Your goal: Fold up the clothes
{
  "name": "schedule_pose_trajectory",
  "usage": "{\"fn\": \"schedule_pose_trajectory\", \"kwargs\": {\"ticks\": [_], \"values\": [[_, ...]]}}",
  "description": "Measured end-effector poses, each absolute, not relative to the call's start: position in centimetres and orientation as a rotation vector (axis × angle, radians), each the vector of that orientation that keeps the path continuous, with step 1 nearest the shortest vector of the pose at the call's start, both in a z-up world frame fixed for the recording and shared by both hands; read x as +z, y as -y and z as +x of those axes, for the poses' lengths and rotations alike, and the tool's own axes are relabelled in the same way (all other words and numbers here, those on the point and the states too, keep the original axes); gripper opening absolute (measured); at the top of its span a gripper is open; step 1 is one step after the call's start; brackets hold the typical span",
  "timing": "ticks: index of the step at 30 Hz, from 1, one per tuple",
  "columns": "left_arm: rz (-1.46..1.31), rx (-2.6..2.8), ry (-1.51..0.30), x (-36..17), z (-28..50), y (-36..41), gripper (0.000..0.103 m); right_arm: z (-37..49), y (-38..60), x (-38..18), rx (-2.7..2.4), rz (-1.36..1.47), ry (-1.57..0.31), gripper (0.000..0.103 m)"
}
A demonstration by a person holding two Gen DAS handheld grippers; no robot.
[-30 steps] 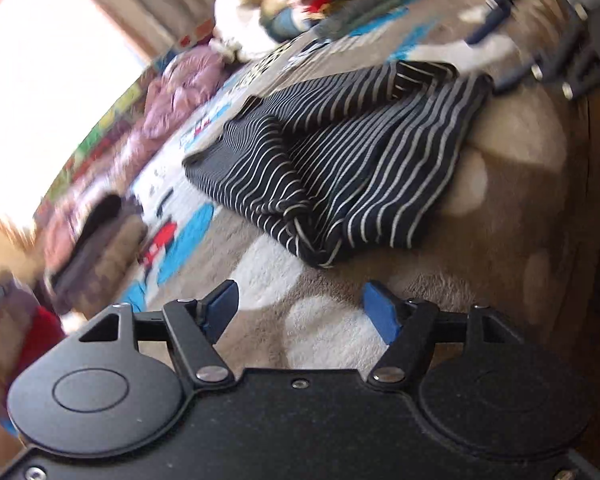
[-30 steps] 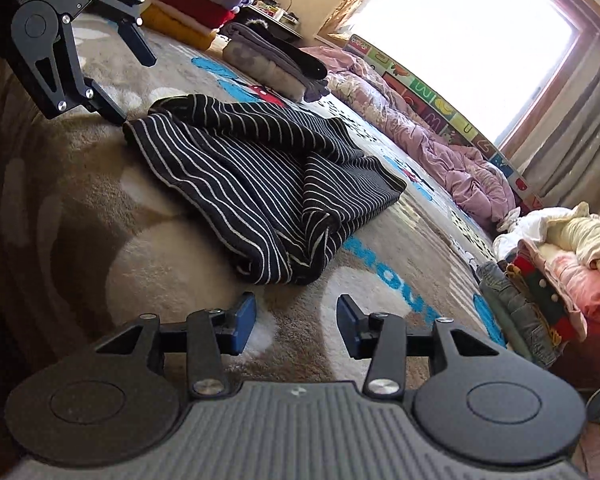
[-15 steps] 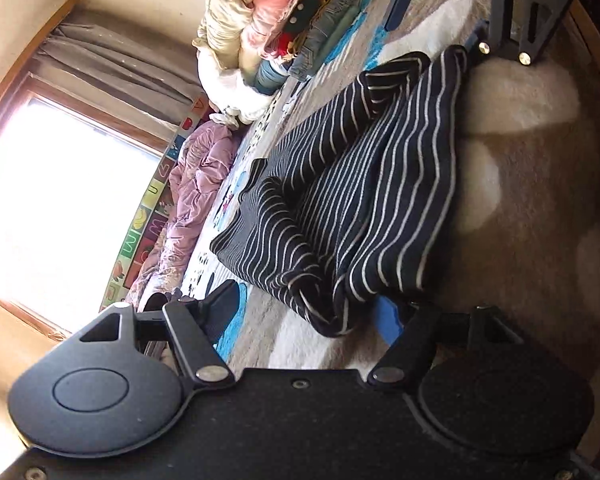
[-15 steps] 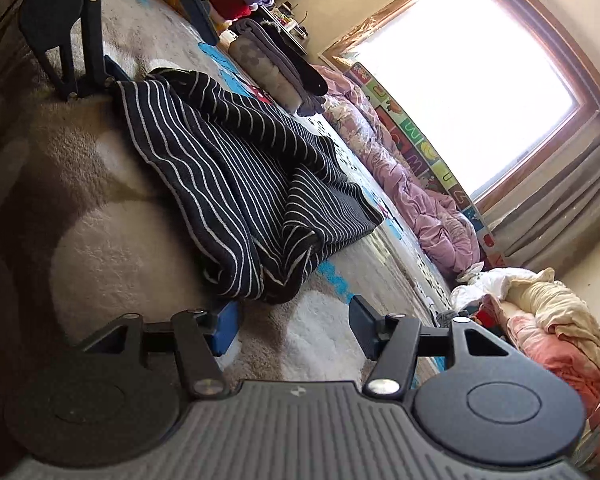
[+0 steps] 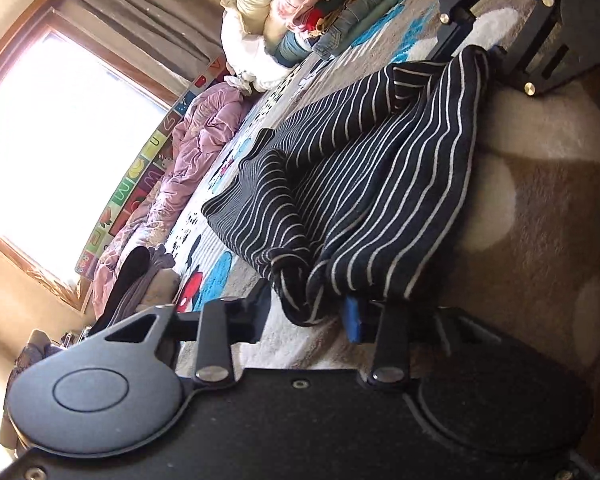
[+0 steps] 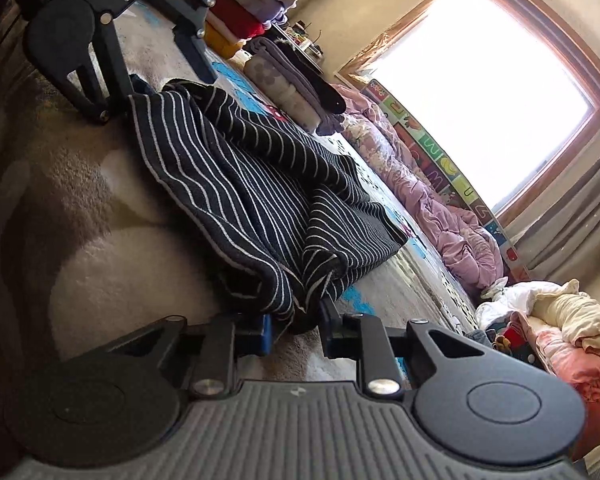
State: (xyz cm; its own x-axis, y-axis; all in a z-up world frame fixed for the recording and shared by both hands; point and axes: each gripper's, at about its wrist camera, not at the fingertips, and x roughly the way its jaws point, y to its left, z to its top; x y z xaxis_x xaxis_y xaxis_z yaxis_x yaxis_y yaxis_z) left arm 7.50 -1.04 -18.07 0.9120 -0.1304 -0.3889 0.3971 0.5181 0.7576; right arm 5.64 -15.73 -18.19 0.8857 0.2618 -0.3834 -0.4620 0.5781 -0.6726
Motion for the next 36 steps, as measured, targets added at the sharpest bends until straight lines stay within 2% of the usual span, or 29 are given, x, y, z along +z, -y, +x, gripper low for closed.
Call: {"fn": "schedule_pose_trajectory", "kwargs": {"ticks": [4, 5, 9, 16, 24, 36], "values": [[0.91, -0.326, -0.318, -18.1, 7.5, 0.9, 0.019, 5.9, 16.0, -18.1, 0.438, -0.812, -0.264, 0.025], [0.899, -0.324, -0.323, -18.0, 7.5, 0.9, 0.017, 6.2, 16.2, -17.9, 0.447, -0.783, -0.281, 0.021], [0.859, -0.332, -0.324, -17.0, 7.0, 0.6, 0.012, 6.0, 16.4, -17.2, 0.466, -0.743, -0.312, 0.018], [0.852, -0.382, -0.308, -14.7, 5.0, -0.2, 0.011, 3.6, 17.3, -15.0, 0.477, -0.694, -0.295, 0.018], [0.602, -0.428, -0.265, -10.6, 5.3, -1.8, 0.011, 1.5, 19.7, -11.0, 0.438, -0.546, -0.195, 0.018], [0.195, -0.473, -0.263, -8.1, 9.1, -4.3, 0.012, 5.3, 22.3, -8.3, 0.447, -0.273, -0.128, 0.018]]}}
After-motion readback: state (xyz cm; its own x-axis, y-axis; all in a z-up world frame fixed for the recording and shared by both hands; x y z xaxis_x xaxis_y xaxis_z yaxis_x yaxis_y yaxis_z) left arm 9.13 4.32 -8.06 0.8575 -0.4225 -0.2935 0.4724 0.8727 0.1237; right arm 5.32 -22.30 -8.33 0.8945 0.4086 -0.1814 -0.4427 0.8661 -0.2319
